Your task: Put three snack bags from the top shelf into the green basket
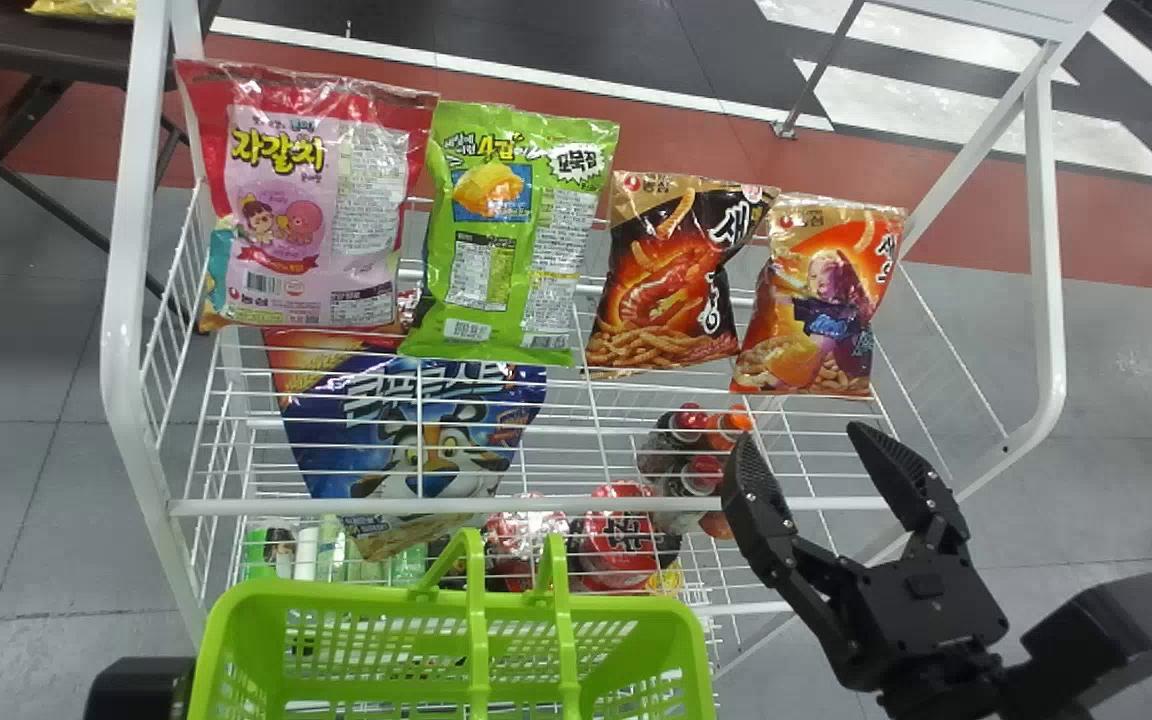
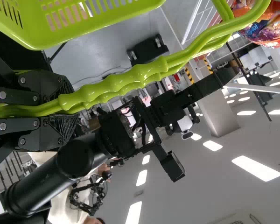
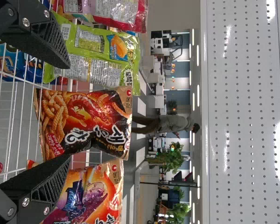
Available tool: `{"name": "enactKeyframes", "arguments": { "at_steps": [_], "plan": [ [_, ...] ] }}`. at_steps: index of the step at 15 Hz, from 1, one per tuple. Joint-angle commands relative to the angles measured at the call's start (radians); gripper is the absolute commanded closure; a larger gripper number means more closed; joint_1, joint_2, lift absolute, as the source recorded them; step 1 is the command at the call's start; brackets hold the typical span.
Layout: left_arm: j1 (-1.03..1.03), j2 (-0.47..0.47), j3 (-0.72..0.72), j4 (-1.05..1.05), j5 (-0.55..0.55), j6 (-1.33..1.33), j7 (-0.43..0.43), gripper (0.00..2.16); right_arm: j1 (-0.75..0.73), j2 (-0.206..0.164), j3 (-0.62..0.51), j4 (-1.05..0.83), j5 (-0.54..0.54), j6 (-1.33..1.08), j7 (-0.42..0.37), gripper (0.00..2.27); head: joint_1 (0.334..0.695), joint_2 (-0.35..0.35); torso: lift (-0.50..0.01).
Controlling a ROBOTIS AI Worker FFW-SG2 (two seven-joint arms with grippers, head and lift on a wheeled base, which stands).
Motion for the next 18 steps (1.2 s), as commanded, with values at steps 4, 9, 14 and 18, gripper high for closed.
{"name": "enactKeyframes", "arguments": {
  "at_steps": [4, 9, 14, 18],
  "plan": [
    [0.000, 0.000, 0.001, 0.001, -0.001, 0.005, 0.003, 1.41, -0.006, -0.003, 0.009, 0.003, 0.003, -0.008, 0.002, 0.14, 0.695, -0.350, -0.045],
    [-0.002, -0.001, 0.001, 0.004, 0.001, 0.005, 0.004, 1.41, -0.007, -0.003, 0.011, 0.007, 0.007, -0.011, 0.002, 0.14, 0.695, -0.350, -0.045],
    [-0.002, 0.000, 0.001, 0.004, -0.001, 0.008, 0.006, 1.41, -0.012, -0.003, 0.014, 0.011, 0.009, -0.024, 0.003, 0.14, 0.695, -0.350, -0.045],
    [-0.008, 0.002, -0.007, 0.001, -0.002, 0.042, 0.007, 1.41, -0.099, 0.002, 0.060, 0.066, 0.033, -0.045, 0.014, 0.14, 0.695, -0.350, -0.045]
  ]
}}
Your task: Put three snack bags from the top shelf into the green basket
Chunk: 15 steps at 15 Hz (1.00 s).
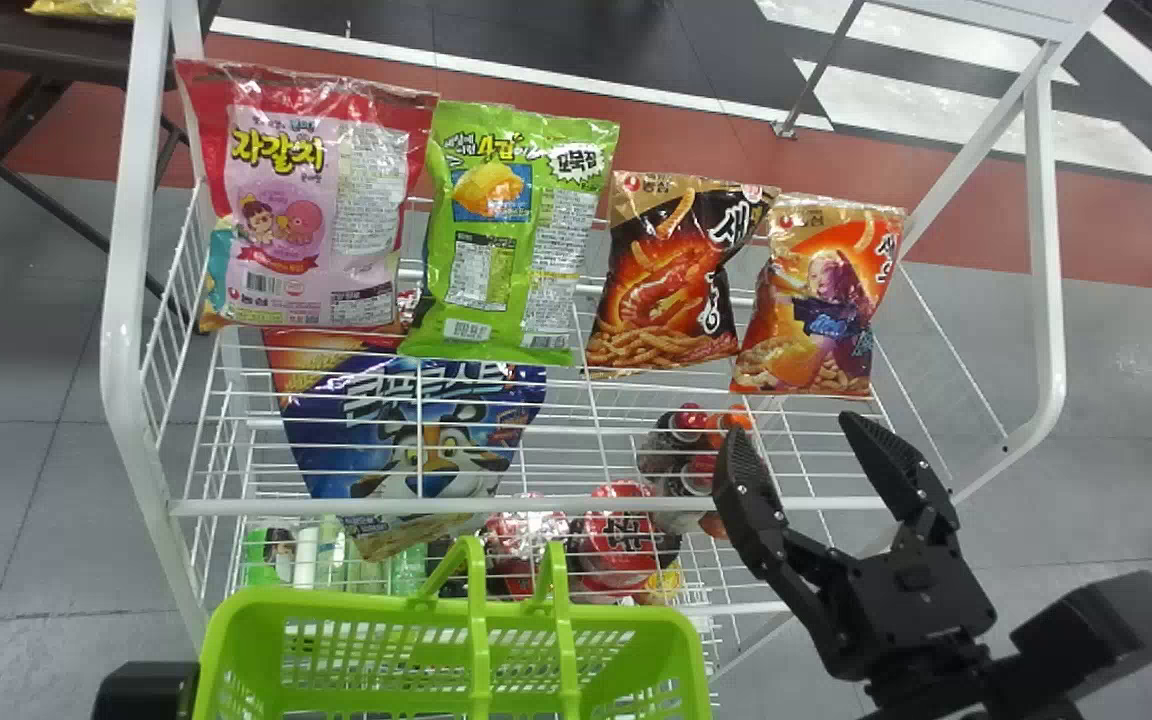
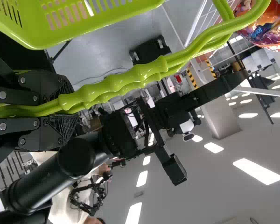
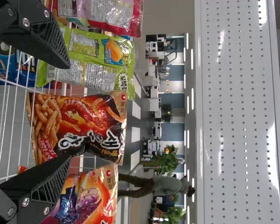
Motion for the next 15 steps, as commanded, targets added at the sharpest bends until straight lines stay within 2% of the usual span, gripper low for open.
{"name": "enactKeyframes", "arguments": {
  "at_steps": [1, 3, 5, 8, 15],
  "plan": [
    [-0.011, 0.002, -0.007, 0.003, -0.005, 0.023, 0.004, 1.41, -0.095, 0.010, 0.052, 0.052, 0.029, 0.002, 0.003, 0.14, 0.695, -0.350, -0.045],
    [-0.015, 0.005, -0.022, 0.003, -0.013, 0.026, 0.007, 1.41, -0.201, 0.021, 0.104, 0.092, 0.053, 0.048, 0.003, 0.14, 0.695, -0.350, -0.045],
    [-0.022, 0.007, -0.030, -0.002, -0.019, 0.038, 0.016, 1.41, -0.290, 0.053, 0.132, 0.129, 0.055, 0.104, 0.011, 0.14, 0.695, -0.350, -0.045],
    [-0.022, 0.007, -0.039, -0.005, -0.035, 0.047, 0.018, 1.41, -0.477, 0.074, 0.184, 0.201, 0.053, 0.337, 0.043, 0.14, 0.695, -0.350, -0.045],
    [-0.029, 0.004, -0.085, -0.005, -0.079, 0.062, 0.042, 1.41, -0.752, 0.114, 0.262, 0.400, 0.057, 0.417, 0.075, 0.14, 0.695, -0.350, -0.045]
  ]
}}
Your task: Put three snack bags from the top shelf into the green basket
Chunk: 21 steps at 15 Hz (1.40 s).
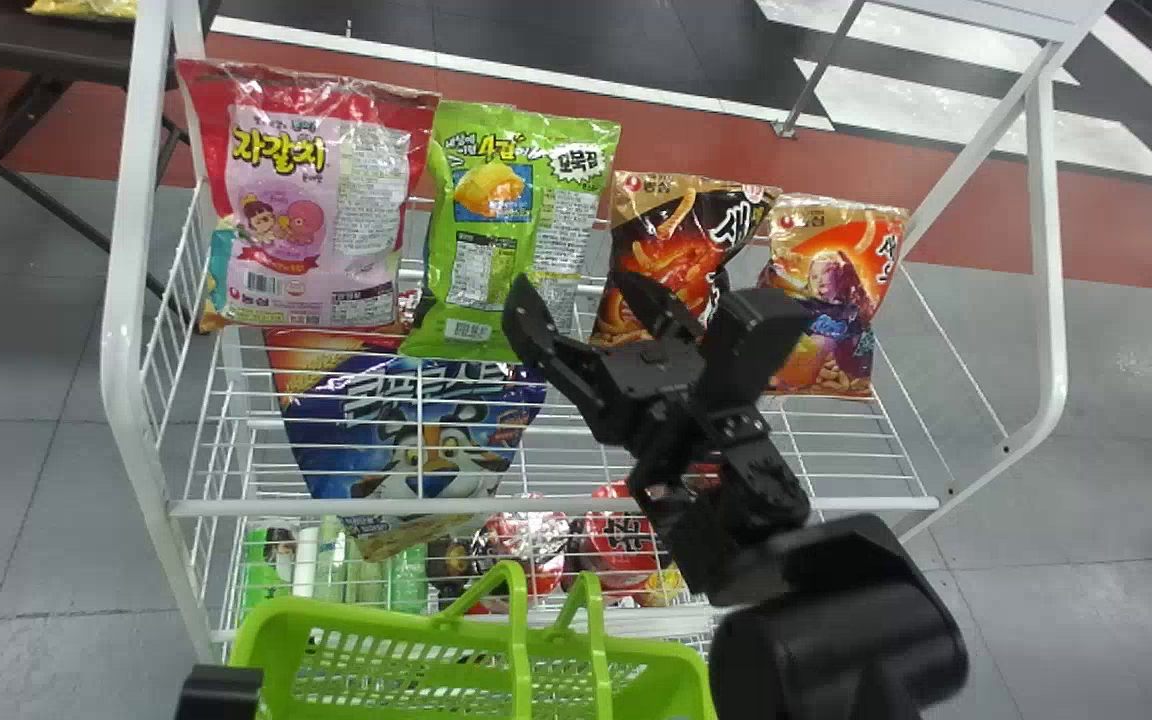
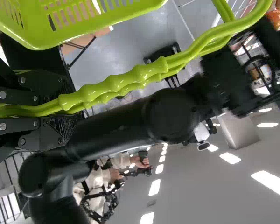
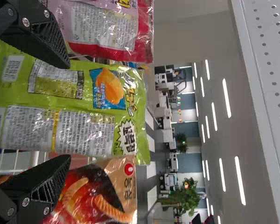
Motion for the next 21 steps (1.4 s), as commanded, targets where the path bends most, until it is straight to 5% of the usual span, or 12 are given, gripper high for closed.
{"name": "enactKeyframes", "arguments": {
  "at_steps": [1, 6, 7, 8, 9, 21],
  "plan": [
    [-0.004, -0.001, -0.003, 0.001, -0.003, 0.013, 0.001, 1.41, -0.078, 0.012, 0.027, 0.075, 0.008, 0.008, -0.001, 0.14, 0.695, -0.350, -0.045],
    [-0.004, 0.000, 0.002, 0.003, 0.000, 0.019, 0.000, 1.41, -0.208, 0.021, 0.065, 0.200, 0.051, 0.091, -0.002, 0.32, 0.695, -0.350, -0.045],
    [-0.004, 0.002, 0.003, 0.003, 0.003, 0.019, 0.000, 1.41, -0.219, 0.021, 0.065, 0.206, 0.051, 0.097, 0.008, 0.70, 0.695, -0.350, -0.045],
    [-0.004, 0.002, 0.005, 0.003, 0.003, 0.022, 0.000, 1.41, -0.223, 0.021, 0.062, 0.204, 0.041, 0.122, 0.034, 1.63, 0.695, -0.350, -0.045],
    [-0.008, 0.002, 0.005, 0.003, 0.004, 0.029, 0.000, 1.41, -0.220, 0.021, 0.064, 0.195, 0.041, 0.125, 0.034, 2.14, 0.695, -0.350, -0.045],
    [-0.012, 0.006, 0.006, 0.000, 0.012, 0.035, -0.005, 1.41, -0.139, -0.019, 0.039, 0.112, 0.062, 0.106, 0.027, 2.24, 0.695, -0.350, -0.045]
  ]
}}
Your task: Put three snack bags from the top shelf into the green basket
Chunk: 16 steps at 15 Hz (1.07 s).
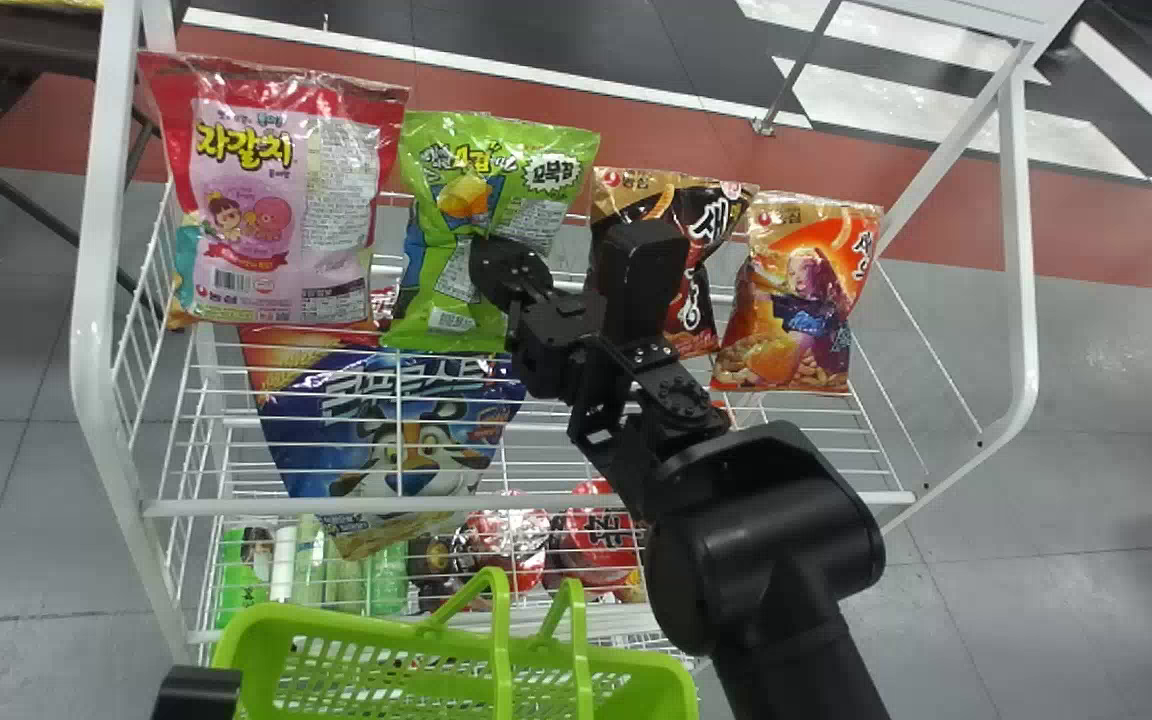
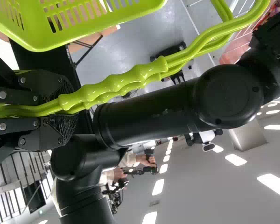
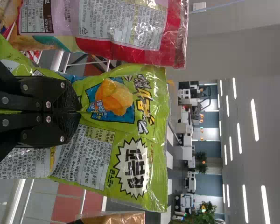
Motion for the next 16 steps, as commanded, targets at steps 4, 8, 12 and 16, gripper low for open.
{"name": "enactKeyframes", "arguments": {
  "at_steps": [4, 8, 12, 16],
  "plan": [
    [0.001, 0.000, -0.003, -0.002, -0.005, -0.004, 0.000, 1.41, 0.026, -0.020, -0.050, -0.017, -0.039, -0.023, -0.018, 2.24, 0.695, -0.350, -0.045],
    [-0.001, 0.000, -0.008, -0.002, -0.009, -0.001, 0.002, 1.41, 0.052, -0.023, -0.057, -0.081, -0.084, 0.017, 0.038, 2.24, 0.695, -0.350, -0.045],
    [0.001, 0.000, -0.008, -0.002, -0.009, -0.004, 0.003, 1.41, 0.063, -0.020, -0.047, -0.138, -0.117, 0.093, 0.094, 2.24, 0.695, -0.350, -0.045],
    [0.002, 0.000, 0.009, -0.002, -0.003, -0.001, -0.011, 1.41, 0.121, -0.018, -0.053, -0.308, -0.145, 0.287, 0.159, 2.24, 0.695, -0.350, -0.045]
  ]
}}
